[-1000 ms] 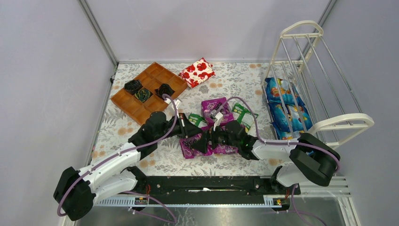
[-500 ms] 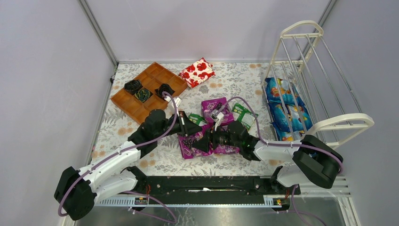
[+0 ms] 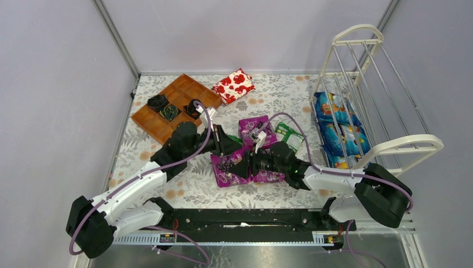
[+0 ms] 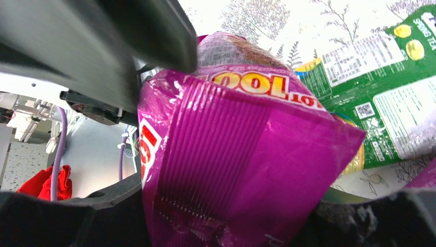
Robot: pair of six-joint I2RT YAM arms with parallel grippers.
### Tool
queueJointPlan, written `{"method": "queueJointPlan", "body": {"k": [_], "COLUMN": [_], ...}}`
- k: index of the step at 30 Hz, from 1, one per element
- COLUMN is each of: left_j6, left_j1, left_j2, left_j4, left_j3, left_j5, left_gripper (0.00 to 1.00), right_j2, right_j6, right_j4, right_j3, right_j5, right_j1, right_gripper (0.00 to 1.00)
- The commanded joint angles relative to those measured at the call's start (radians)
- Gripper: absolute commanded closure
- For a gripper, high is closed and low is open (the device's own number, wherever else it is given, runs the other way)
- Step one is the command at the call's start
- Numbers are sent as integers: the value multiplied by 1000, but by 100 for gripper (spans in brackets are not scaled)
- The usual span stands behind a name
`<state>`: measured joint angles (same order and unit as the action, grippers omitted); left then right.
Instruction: Place and organize the candy bags onto the shelf
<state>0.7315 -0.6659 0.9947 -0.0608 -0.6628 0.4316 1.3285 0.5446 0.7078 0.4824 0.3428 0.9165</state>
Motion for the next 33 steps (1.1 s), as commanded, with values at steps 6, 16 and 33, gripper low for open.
{"method": "queueJointPlan", "body": {"k": [6,16,33], "left_j6": [-145,-349,-481], "left_j1": [16,43,-17], "left_j2": [26,-120,-263], "left_j4": [107,355,259], "left_j3": [-192,-355,-204], "left_j5": [-126,-598,-816], "left_gripper": [43,19,12], "right_j2": [-57,-83,-4], "right_j6": [15,-7,-619], "right_j4": [-82,-368,-860], "right_j3": [83,269,865], "right_j5": [-93,-265,-984], "right_j1": [3,4,-68], "right_gripper": [64,68,71]}}
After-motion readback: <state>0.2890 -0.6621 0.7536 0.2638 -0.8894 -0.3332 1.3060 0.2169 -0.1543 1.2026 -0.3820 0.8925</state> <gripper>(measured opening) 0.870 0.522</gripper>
